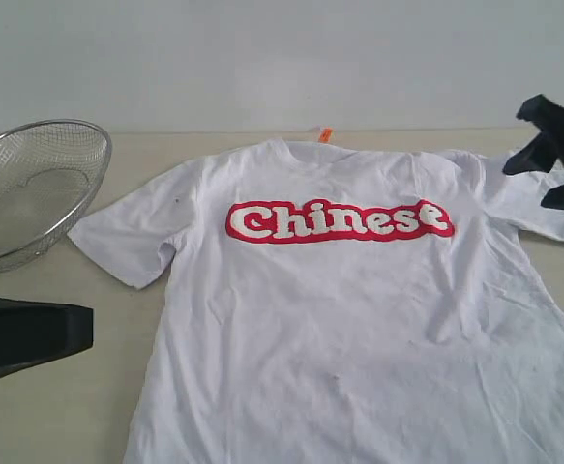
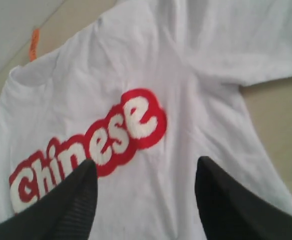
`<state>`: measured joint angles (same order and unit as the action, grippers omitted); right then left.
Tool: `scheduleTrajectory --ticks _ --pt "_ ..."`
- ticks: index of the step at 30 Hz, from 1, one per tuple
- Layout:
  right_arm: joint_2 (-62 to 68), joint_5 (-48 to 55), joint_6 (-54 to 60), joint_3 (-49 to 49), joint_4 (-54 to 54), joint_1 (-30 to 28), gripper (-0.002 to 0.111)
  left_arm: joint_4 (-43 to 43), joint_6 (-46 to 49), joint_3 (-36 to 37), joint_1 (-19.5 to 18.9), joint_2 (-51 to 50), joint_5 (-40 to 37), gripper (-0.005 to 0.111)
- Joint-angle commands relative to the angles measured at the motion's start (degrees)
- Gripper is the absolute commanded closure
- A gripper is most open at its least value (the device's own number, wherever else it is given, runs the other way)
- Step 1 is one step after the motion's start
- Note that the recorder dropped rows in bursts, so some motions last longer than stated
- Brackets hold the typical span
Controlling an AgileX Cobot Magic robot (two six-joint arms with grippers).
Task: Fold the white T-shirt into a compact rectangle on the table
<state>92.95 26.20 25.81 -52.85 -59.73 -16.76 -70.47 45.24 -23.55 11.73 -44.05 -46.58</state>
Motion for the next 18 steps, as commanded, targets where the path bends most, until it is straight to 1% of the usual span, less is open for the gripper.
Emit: scheduleTrajectory --ticks 1,5,7,12,16,18 --pt "4.55 4.18 -0.30 -4.17 0.11 -7.94 0.056 -0.03 1.67 0.24 0.29 0.35 1.69 0.102" --pt "9.33 7.77 0.74 -5.80 0.00 -13.50 0.056 -0.27 3.40 0.24 0.29 -0.30 3.27 0.102" --pt "11.42 8.83 2.19 -6.19 0.00 -14.68 0.056 -0.30 4.18 0.24 0.29 -1.28 4.01 0.102" --pt "15.15 9.13 3.21 -6.19 -1.48 -14.60 0.056 -1.36 5.97 0.24 0.29 -4.69 5.04 0.102" --pt "17.17 7.52 3.65 -6.08 -3.05 -14.60 0.056 -6.33 10.64 0.24 0.29 -7.73 4.76 0.102" --pt "17.85 7.31 4.72 -6.08 -3.54 -14.60 0.056 -7.11 12.47 0.24 0.29 -8.36 4.76 0.102"
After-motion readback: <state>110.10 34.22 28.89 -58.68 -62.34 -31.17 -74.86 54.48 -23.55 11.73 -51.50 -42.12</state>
